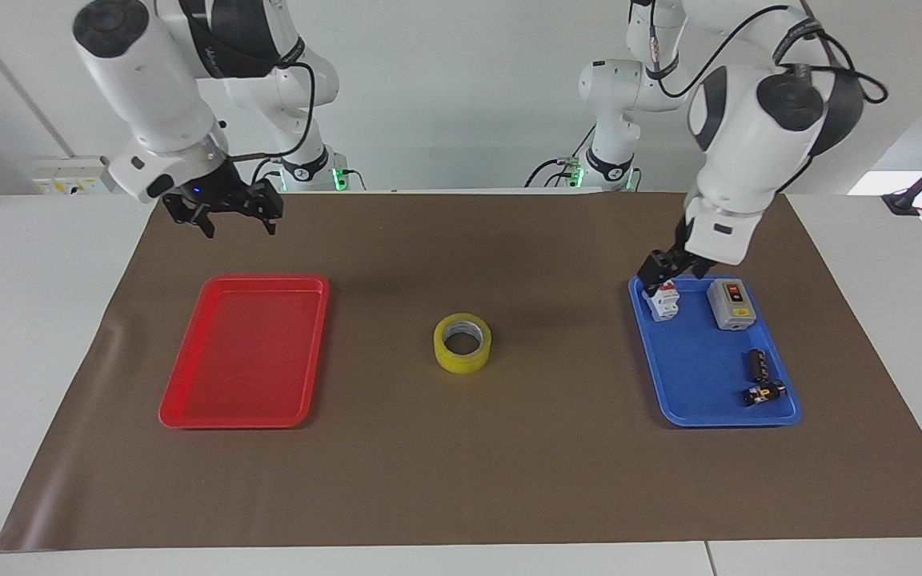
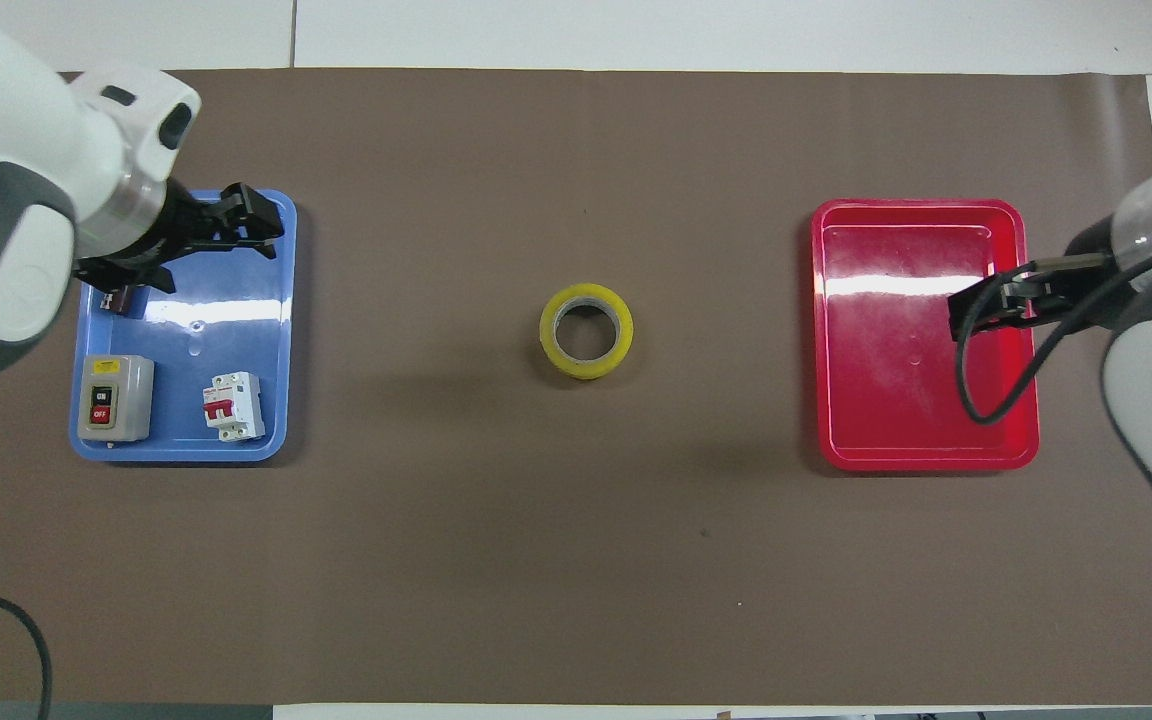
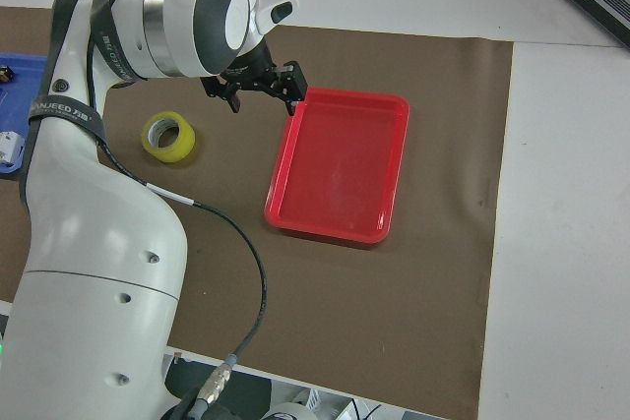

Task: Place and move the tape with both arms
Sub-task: 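Reach the right gripper to the tape while the left gripper withdraws, then grasp the tape with the right gripper and carry it to the red tray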

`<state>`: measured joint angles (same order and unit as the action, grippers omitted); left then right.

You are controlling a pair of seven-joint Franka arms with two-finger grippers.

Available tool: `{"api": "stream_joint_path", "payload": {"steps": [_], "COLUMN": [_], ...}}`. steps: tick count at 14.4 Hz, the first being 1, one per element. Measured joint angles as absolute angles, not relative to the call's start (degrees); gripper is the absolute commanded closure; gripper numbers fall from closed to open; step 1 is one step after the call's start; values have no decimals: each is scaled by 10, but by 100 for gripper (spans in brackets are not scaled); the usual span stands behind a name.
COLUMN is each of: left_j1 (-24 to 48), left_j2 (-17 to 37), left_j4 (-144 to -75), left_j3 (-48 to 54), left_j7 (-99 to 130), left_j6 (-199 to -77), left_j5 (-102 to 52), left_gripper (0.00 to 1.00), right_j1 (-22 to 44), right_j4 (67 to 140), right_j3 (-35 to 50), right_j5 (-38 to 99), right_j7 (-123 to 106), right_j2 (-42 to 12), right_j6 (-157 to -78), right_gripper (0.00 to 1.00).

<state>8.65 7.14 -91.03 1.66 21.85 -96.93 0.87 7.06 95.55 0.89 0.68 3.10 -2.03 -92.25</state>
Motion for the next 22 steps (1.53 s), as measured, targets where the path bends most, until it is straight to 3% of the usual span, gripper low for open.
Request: {"api": "stream_joint_path", "payload": {"steps": [2,5,10,14,20,21,22], "left_j1": [41,31,25,5,8,8,9], "left_j2": [48,28,-2,-7,-4,-4,-4], "left_j4": [-911,-911,-938,-940,-939,-939,-939], "left_j3": [16,18,22,16,22,22,23], "left_j7": [137,115,81,33,28,28,28], "left_j6": [-935,-907,-869,-868,-868,-868,-868], "left_j5": [9,9,7,-5,-5,-5,-5], "left_gripper": [0,0,0,0,0,0,0], "right_j1": [117,195,291,296,295,295,294], "right_j4": [982,1045,1041,1034,1055,1059,1060], "right_j3": [10,12,12,9,7,7,7], "right_j5": [11,11,-5,-26,-26,-26,-26], "right_j7": [40,91,223,209,176,176,176], "right_j2": [-56,-95,-186,-248,-261,-265,-270], "right_j6": [-1014,-1144,-1261,-1322,-1407,-1414,-1424], "right_gripper": [0,0,0,0,0,8,58]}}
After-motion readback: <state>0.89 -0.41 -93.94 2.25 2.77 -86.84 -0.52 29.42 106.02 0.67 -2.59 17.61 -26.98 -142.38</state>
